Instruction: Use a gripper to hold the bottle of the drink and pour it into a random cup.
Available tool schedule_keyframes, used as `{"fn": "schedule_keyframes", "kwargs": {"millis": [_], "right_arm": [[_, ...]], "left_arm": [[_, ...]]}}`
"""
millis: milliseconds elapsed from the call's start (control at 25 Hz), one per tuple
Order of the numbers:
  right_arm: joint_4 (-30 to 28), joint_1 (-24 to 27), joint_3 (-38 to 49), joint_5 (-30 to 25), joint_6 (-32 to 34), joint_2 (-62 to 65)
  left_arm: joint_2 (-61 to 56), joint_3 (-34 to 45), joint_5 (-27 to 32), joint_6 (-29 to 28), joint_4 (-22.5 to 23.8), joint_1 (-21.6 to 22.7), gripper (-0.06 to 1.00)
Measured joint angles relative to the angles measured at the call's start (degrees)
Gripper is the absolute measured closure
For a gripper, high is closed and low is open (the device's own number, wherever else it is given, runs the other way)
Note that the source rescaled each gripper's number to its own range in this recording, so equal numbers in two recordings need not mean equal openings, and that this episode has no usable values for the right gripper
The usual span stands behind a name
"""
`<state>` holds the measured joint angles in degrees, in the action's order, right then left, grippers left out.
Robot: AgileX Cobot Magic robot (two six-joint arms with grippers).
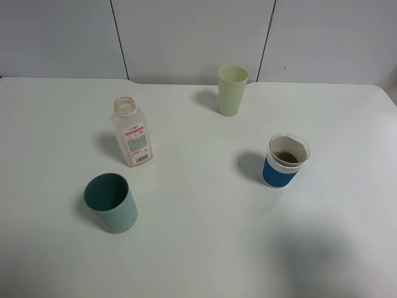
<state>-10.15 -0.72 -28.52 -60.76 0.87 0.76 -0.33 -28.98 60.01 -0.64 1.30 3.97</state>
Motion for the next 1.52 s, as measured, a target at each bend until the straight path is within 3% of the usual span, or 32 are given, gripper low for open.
{"fn": "schedule_keyframes", "kwargs": {"millis": [1520], "right_arm": [[0.00, 0.00, 0.00, 0.00, 0.00, 0.00]], "left_arm": [[0.00, 0.00, 0.00, 0.03, 0.00, 0.00, 0.15]]}}
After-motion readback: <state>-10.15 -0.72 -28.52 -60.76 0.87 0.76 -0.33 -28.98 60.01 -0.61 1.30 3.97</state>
